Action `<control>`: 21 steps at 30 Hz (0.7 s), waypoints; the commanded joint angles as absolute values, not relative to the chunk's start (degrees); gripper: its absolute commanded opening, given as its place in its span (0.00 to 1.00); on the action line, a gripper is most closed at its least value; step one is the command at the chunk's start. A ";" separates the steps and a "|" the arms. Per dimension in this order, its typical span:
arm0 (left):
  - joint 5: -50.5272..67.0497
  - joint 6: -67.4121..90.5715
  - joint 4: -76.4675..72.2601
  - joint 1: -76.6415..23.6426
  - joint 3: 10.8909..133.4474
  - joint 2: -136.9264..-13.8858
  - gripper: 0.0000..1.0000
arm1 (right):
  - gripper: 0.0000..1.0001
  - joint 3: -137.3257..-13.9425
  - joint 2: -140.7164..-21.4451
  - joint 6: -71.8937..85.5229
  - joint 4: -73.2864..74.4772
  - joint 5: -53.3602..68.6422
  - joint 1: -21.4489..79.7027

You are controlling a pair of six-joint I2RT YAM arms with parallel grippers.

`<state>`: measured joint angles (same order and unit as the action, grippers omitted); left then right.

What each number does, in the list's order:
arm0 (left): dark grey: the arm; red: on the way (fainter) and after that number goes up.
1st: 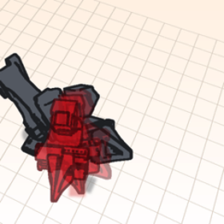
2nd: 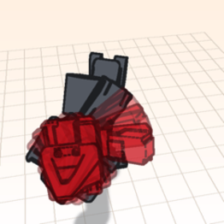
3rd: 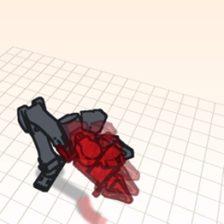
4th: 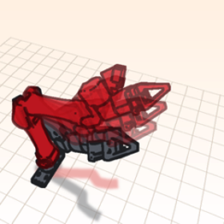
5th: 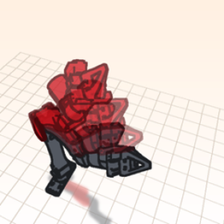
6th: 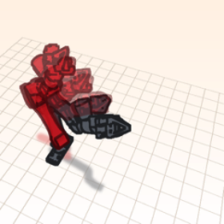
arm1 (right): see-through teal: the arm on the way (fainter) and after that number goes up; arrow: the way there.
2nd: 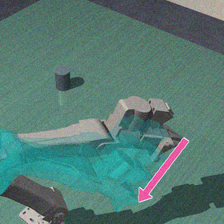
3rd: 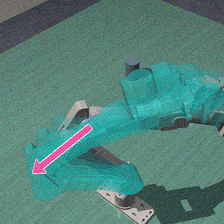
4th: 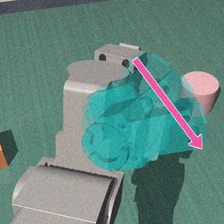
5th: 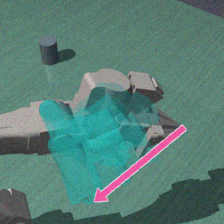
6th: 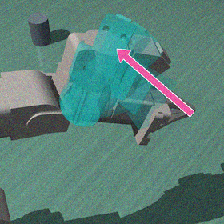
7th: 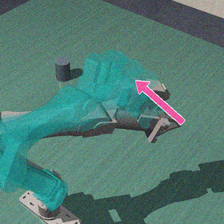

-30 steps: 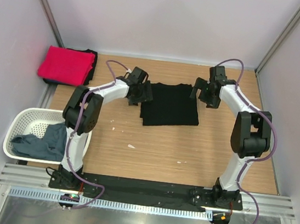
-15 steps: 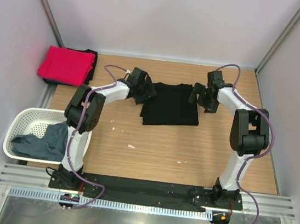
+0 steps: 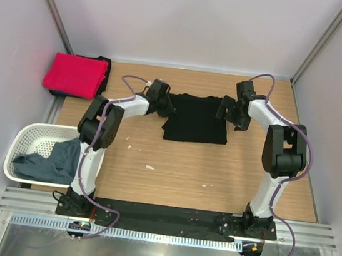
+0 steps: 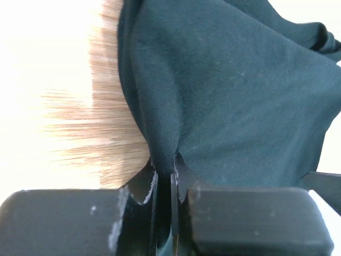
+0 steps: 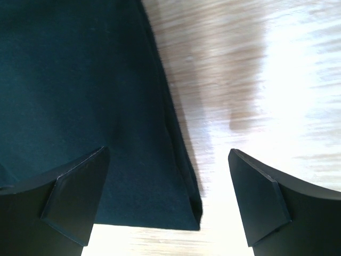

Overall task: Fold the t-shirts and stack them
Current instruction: Fold the tshirt

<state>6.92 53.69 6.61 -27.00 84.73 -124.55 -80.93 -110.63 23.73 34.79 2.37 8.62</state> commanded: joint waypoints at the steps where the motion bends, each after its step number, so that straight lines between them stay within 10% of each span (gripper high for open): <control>1: 0.45 45.64 14.49 -27.25 83.76 -125.78 0.00 | 1.00 -84.19 -108.46 24.35 37.35 -1.74 8.53; 21: -17.23 11.71 37.60 -22.68 100.80 -114.70 0.00 | 1.00 -78.59 -95.55 23.99 36.92 -5.10 7.38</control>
